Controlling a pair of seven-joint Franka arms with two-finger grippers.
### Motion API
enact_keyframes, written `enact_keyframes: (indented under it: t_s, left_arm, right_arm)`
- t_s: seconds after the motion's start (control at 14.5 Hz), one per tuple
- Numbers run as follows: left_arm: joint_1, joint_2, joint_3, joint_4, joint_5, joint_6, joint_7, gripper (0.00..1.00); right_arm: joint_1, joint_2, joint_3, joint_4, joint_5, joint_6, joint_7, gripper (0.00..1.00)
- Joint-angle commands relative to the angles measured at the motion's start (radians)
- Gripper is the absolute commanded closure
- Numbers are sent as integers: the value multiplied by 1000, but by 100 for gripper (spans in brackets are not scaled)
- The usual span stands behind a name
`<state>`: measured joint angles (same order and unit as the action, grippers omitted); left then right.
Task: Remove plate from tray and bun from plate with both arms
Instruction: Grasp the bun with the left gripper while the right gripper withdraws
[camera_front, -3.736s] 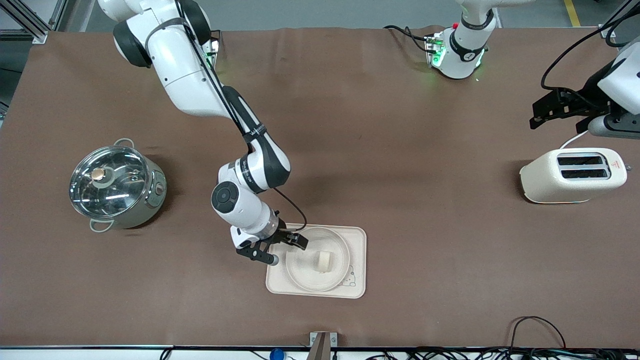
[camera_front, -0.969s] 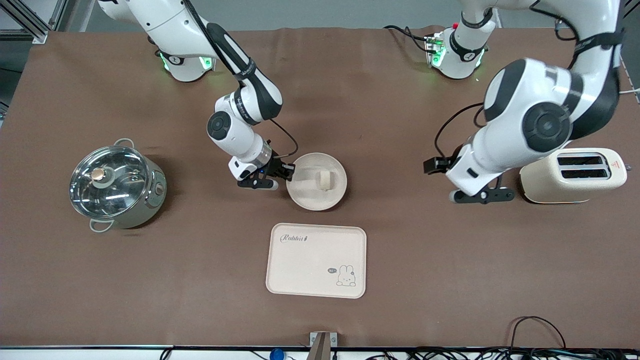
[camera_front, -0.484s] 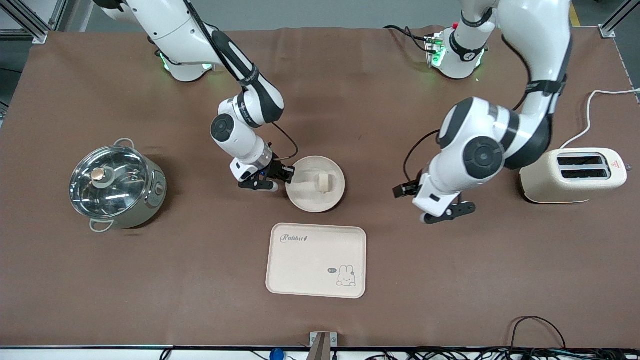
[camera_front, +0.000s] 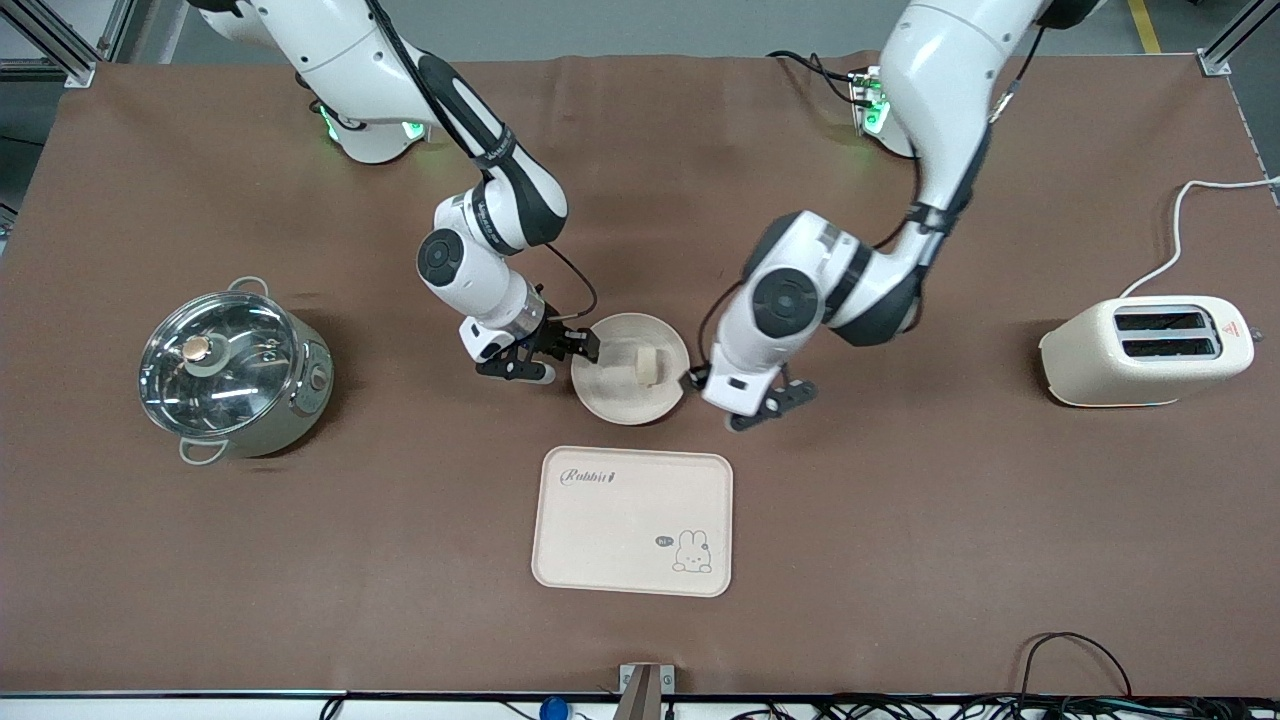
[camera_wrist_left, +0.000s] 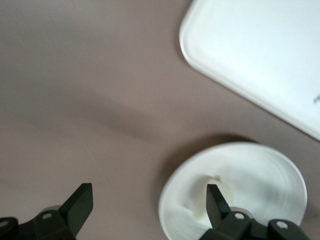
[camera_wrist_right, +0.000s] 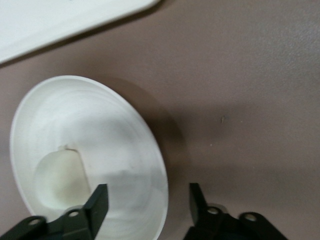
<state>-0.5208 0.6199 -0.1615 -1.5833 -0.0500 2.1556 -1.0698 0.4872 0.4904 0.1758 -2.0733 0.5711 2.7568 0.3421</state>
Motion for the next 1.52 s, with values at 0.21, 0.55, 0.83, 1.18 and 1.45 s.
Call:
enact_keyframes:
  t_s: [0.21, 0.55, 0.83, 1.18, 1.45]
  left_arm:
    - [-114, 84, 10, 22, 53, 162, -110, 3]
    - [-180, 155, 39, 54, 81, 222, -142, 12]
    - [-185, 216, 39, 92, 93, 254, -176, 28]
    - [-183, 201, 39, 97, 93, 230, -179, 79]
    - [-136, 94, 80, 129, 96, 64, -162, 82]
  right_arm:
    - [-189, -147, 5, 19, 24, -240, -154, 0]
    - [-358, -234, -12, 209, -161, -639, -239, 0]
    - [-472, -243, -13, 459, -299, -966, -273, 0]
    - [-547, -380, -19, 518, -484, -1084, -273, 0]
    - [-659, -466, -21, 519, -520, -1194, -275, 0]
